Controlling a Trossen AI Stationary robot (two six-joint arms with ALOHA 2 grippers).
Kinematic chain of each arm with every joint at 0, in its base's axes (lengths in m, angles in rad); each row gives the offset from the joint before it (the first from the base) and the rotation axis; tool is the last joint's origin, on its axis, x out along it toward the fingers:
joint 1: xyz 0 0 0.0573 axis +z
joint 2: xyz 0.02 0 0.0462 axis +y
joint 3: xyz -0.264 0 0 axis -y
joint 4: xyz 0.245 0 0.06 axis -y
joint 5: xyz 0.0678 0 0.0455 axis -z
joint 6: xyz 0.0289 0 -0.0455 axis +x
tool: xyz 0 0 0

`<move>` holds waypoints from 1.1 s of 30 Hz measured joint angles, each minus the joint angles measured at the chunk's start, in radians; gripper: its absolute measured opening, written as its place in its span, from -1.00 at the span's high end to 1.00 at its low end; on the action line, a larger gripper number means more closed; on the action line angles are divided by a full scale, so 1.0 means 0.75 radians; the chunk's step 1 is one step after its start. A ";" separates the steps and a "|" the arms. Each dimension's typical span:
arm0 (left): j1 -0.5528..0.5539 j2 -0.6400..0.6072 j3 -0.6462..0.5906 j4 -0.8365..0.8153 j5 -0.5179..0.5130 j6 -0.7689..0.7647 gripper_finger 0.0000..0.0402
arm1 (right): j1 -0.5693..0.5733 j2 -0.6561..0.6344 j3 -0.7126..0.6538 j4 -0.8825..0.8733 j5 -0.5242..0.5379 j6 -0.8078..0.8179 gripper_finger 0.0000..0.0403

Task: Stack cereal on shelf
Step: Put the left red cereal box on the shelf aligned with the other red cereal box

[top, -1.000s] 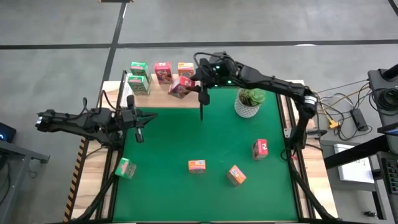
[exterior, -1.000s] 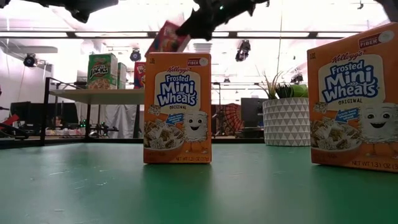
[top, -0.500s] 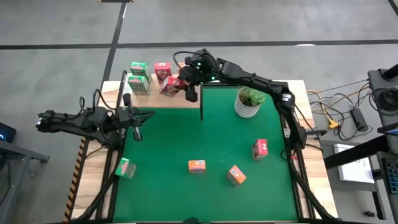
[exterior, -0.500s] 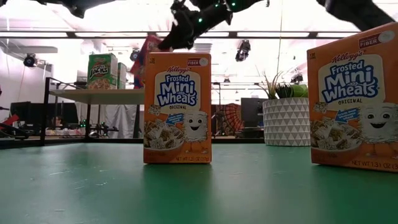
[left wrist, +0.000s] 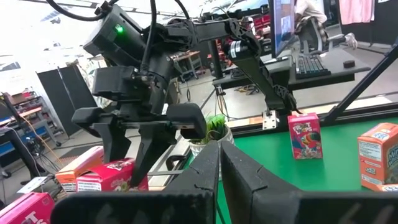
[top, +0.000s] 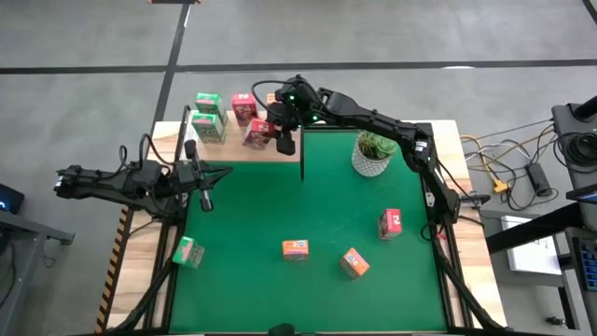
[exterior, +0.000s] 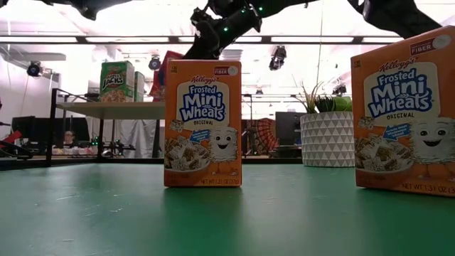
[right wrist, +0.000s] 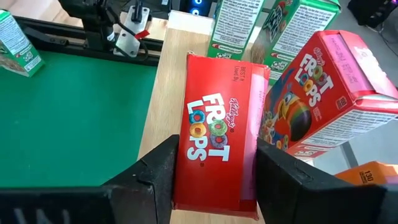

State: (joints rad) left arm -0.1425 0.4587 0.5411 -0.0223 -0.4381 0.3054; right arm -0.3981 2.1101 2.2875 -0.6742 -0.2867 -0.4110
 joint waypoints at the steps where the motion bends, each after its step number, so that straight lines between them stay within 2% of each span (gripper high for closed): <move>1: 0.000 0.000 0.000 0.000 0.000 0.001 1.00 | 0.000 0.000 0.000 0.001 0.000 0.002 0.16; 10: 0.000 0.001 -0.001 0.000 -0.001 0.001 1.00 | 0.000 0.001 -0.002 0.028 0.002 0.032 -0.19; 15: 0.000 0.001 -0.001 0.000 -0.001 0.001 1.00 | 0.000 0.002 -0.003 0.040 0.002 0.041 -0.27; 26: 0.000 0.001 -0.001 -0.001 0.000 -0.010 1.00 | 0.009 -0.018 0.093 -0.061 0.035 0.070 -0.15; 33: 0.000 0.000 -0.002 -0.025 0.002 -0.020 1.00 | 0.029 -0.054 0.087 -0.161 0.033 0.056 0.05</move>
State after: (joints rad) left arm -0.1425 0.4588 0.5400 -0.0413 -0.4370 0.2904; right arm -0.3765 2.0697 2.3531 -0.7953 -0.2619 -0.3691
